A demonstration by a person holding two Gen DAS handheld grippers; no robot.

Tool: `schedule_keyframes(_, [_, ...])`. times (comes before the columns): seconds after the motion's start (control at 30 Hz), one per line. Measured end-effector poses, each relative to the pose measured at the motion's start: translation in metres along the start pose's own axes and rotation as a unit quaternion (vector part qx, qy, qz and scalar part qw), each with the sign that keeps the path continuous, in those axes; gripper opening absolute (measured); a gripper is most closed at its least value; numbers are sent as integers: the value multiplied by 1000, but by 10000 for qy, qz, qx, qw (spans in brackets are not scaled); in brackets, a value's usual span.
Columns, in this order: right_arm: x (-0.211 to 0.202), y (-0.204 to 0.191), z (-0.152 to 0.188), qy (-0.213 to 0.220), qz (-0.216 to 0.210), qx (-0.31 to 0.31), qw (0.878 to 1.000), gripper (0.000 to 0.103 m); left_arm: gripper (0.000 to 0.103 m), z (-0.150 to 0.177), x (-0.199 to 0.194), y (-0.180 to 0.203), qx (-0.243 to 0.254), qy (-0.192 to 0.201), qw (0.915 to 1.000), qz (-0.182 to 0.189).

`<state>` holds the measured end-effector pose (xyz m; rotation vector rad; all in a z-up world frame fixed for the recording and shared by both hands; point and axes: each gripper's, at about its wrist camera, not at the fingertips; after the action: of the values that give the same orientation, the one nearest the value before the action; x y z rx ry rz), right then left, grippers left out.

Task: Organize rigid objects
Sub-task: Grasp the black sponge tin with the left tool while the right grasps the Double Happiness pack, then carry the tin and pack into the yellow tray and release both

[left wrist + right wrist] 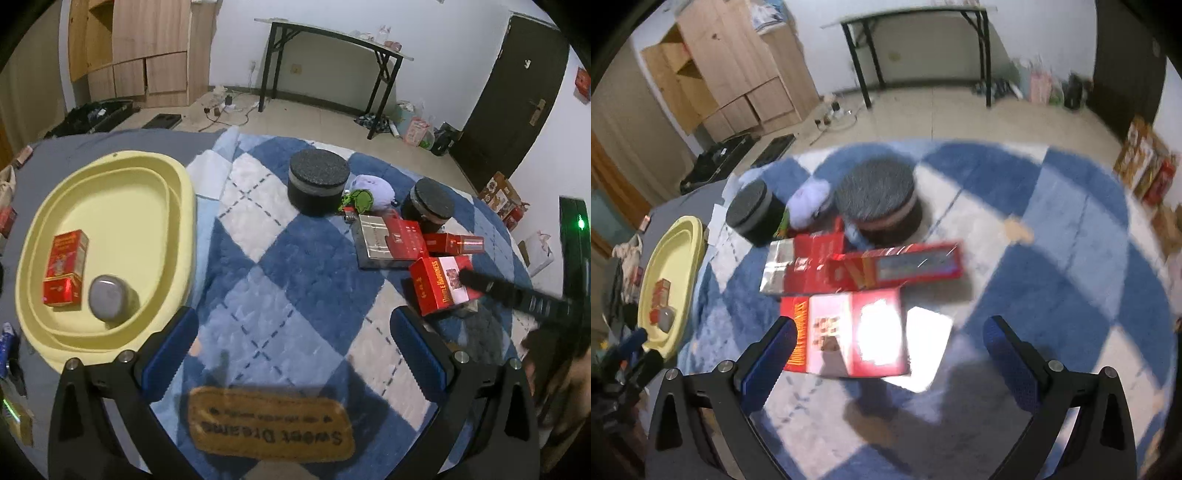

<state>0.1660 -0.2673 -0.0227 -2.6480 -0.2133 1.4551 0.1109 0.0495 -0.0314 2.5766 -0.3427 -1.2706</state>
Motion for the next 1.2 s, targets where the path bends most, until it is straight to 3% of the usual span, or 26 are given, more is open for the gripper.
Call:
schedule_keyframes(0.07, [10, -18, 7, -24, 10, -259, 9997, 103, 103, -2, 6, 0, 37, -1, 10000, -45])
schedule_keyframes(0.23, [29, -40, 11, 214, 713, -951, 9927, 102, 103, -14, 22, 0, 125, -43, 9999, -36])
schedule_keyframes(0.53, [47, -35, 11, 163, 683, -892, 9935, 103, 103, -88, 81, 17, 814, -24, 9967, -60])
schedule_keyframes(0.7, [49, -33, 12, 291, 790, -991, 9915, 103, 102, -108, 124, 5, 733, -269, 9969, -137])
schedule_keyframes(0.77, [50, -32, 12, 349, 846, -1059, 9902, 101, 91, -110, 138, 1, 730, -391, 9962, -262])
schedule_keyframes(0.83, [52, -30, 12, 365, 833, -1028, 9905, 98, 78, -109, 146, -2, 737, -461, 9961, -118])
schedule_keyframes(0.87, [51, -28, 12, 370, 793, -1022, 9909, 98, 68, -108, 147, -1, 744, -453, 9962, -17])
schedule_keyframes(1.03, [48, -22, 11, 431, 705, -983, 9917, 96, 68, -103, 133, 4, 686, -109, 9976, -36])
schedule_keyframes(1.2, [34, -16, 7, 419, 670, -824, 9935, 96, 68, -100, 83, 7, 641, 282, 9975, -53])
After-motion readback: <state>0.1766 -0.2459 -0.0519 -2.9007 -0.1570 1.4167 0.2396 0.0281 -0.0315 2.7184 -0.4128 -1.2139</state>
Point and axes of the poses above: each gripper's, at about its wrist camera, not at the fingertips, and x roughly the way its jaws point, y to its right, z to its underside, and after that the axes turned 9 degrees about z, right-handed
